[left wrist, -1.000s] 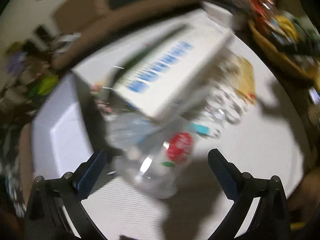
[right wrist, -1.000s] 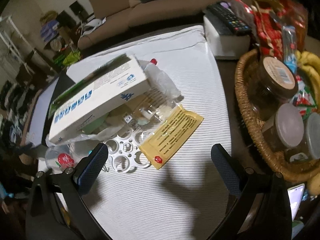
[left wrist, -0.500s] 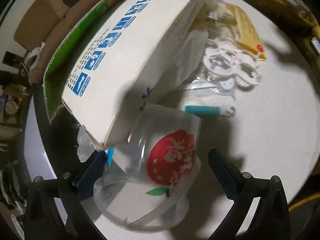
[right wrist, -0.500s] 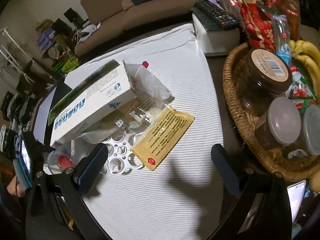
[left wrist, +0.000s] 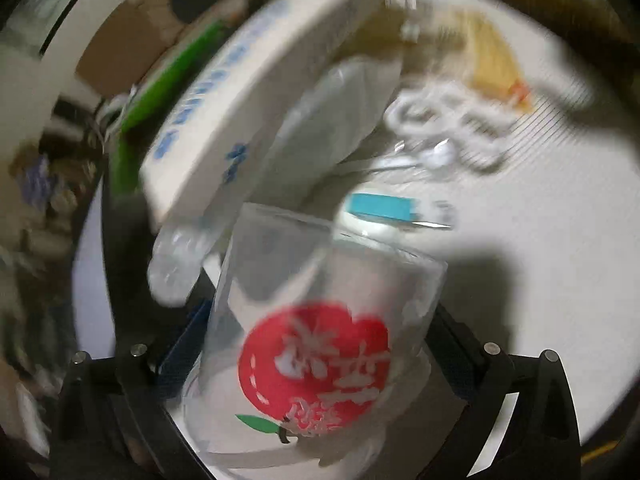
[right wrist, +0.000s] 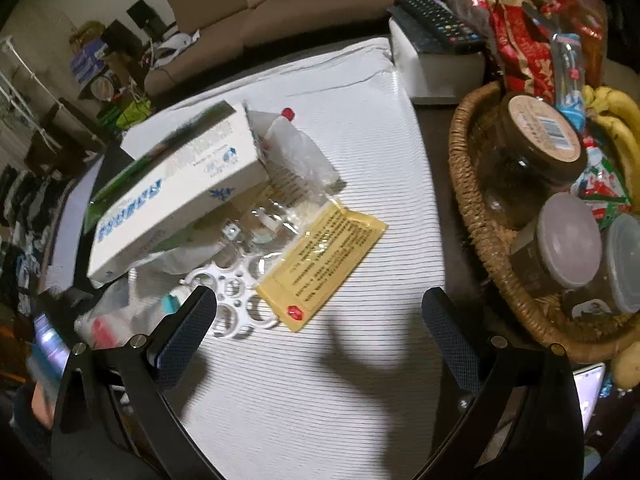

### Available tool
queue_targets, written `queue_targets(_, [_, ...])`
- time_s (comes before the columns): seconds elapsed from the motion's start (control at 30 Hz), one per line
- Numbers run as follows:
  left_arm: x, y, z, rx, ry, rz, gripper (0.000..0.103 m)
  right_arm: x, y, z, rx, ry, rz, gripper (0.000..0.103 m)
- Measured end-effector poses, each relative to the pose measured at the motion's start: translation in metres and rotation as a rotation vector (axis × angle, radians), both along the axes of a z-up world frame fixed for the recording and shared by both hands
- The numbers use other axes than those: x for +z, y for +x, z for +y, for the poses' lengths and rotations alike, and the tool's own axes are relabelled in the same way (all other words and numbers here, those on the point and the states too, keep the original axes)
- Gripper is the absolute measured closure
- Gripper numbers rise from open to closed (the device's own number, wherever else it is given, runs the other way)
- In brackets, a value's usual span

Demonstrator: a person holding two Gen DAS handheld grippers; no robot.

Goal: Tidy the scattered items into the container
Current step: 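Grasp the clear red-apple-print cup with the left gripper and lift it, then close the right gripper on the white ring holder while the left gripper holds the cup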

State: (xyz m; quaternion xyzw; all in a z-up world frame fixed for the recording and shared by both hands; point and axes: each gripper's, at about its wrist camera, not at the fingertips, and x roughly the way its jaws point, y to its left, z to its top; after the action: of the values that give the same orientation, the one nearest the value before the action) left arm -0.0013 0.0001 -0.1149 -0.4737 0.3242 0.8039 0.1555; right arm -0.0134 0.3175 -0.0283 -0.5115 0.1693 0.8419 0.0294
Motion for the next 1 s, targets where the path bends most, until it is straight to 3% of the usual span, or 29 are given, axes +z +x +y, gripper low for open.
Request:
queue_targets(0.1, [0.057, 0.020, -0.025, 0.133, 0.207, 0.024, 0.003, 0.001, 0.000, 0.002, -0.015, -0.008, 0.010, 0.000])
queue_targets(0.2, [0.121, 0.018, -0.044, 0.261, 0.494, 0.047, 0.003, 0.001, -0.003, -0.001, -0.014, -0.033, 0.013, 0.000])
queue_targets(0.27, [0.154, 0.011, -0.062, 0.338, 0.657, 0.112, 0.003, 0.000, -0.006, -0.009, 0.005, -0.035, 0.007, 0.000])
queue_targets(0.33, [0.180, -0.003, -0.082, 0.430, 0.741, 0.243, 0.003, -0.004, -0.010, -0.022, 0.040, -0.051, -0.004, 0.000])
queue_targets(0.4, [0.193, -0.015, -0.094, 0.527, 0.766, 0.370, 0.003, -0.010, -0.014, -0.041, 0.100, -0.108, -0.021, 0.000])
queue_targets(0.47, [0.188, -0.025, -0.092, 0.592, 0.784, 0.455, 0.003, -0.019, -0.019, -0.059, 0.138, -0.164, -0.049, 0.000])
queue_targets(0.57, [0.157, -0.027, -0.088, 0.607, 0.808, 0.453, 0.003, -0.046, -0.027, -0.080, 0.139, -0.273, -0.131, 0.003])
queue_targets(0.6, [0.147, -0.030, -0.089, 0.609, 0.805, 0.460, 0.003, -0.057, -0.030, -0.083, 0.127, -0.307, -0.164, 0.008])
queue_targets(0.63, [0.134, -0.033, -0.091, 0.621, 0.793, 0.465, 0.003, -0.065, -0.030, -0.084, 0.097, -0.318, -0.182, 0.026])
queue_targets(0.7, [0.118, -0.037, -0.093, 0.655, 0.780, 0.415, 0.003, -0.071, -0.028, -0.085, 0.035, -0.277, -0.189, 0.042])
queue_targets(0.8, [0.112, -0.032, -0.099, 0.655, 0.878, 0.353, 0.003, -0.073, -0.032, -0.097, 0.080, -0.195, -0.194, 0.041])
queue_targets(0.9, [0.114, -0.030, -0.090, 0.592, 0.844, 0.352, 0.003, -0.083, -0.045, -0.109, 0.155, -0.185, -0.211, 0.048])
queue_targets(1.0, [0.111, -0.021, -0.093, 0.560, 0.822, 0.356, 0.003, -0.094, -0.059, -0.117, 0.181, -0.125, -0.243, 0.063])
